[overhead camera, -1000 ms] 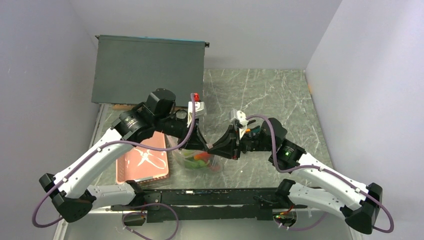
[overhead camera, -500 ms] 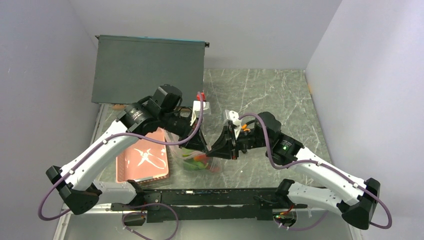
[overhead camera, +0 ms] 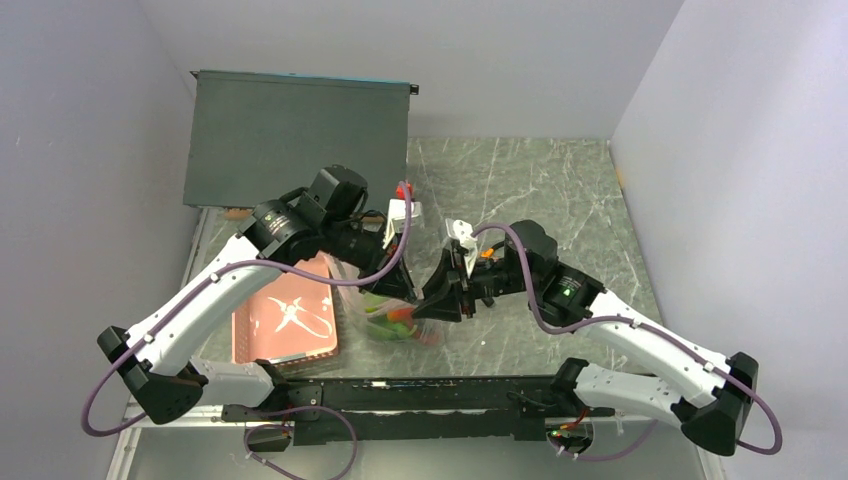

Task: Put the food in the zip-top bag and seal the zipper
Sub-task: Zip the zipper food storage bag at the center of the board.

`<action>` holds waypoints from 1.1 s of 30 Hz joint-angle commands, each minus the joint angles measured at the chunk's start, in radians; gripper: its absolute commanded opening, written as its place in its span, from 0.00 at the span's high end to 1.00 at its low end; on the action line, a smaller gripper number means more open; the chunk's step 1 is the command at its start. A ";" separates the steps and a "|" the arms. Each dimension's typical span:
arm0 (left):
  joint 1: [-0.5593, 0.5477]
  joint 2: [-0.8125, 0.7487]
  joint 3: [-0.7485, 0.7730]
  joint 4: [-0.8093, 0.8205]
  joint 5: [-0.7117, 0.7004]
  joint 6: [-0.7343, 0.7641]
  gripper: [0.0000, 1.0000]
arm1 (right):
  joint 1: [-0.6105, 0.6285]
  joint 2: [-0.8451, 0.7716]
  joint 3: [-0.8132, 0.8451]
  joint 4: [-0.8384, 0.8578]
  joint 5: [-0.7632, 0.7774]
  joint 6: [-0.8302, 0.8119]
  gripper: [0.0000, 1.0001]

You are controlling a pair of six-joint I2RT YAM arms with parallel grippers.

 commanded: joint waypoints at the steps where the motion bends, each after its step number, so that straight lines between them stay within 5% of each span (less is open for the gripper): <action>1: -0.002 -0.012 0.013 0.050 0.023 0.023 1.00 | 0.005 0.019 0.062 0.037 0.041 -0.007 0.68; 3: -0.002 -0.015 0.010 0.053 0.022 0.025 1.00 | 0.005 0.028 0.070 0.033 0.040 -0.006 0.72; 7: -0.003 -0.016 0.003 0.059 0.037 0.030 1.00 | 0.005 0.038 0.072 0.054 0.038 0.002 1.00; 15: -0.002 -0.037 -0.025 0.009 0.044 0.062 1.00 | 0.007 -0.142 -0.091 0.241 0.420 0.183 1.00; 19: -0.001 -0.047 -0.046 -0.016 -0.028 0.075 1.00 | 0.008 -0.230 -0.195 0.405 0.493 0.309 1.00; 26: 0.023 -0.088 -0.083 -0.033 -0.098 0.083 1.00 | 0.008 -0.286 -0.253 0.486 0.473 0.357 1.00; 33: 0.035 -0.136 -0.083 -0.023 -0.129 0.083 1.00 | 0.006 -0.266 -0.174 0.296 0.369 0.233 1.00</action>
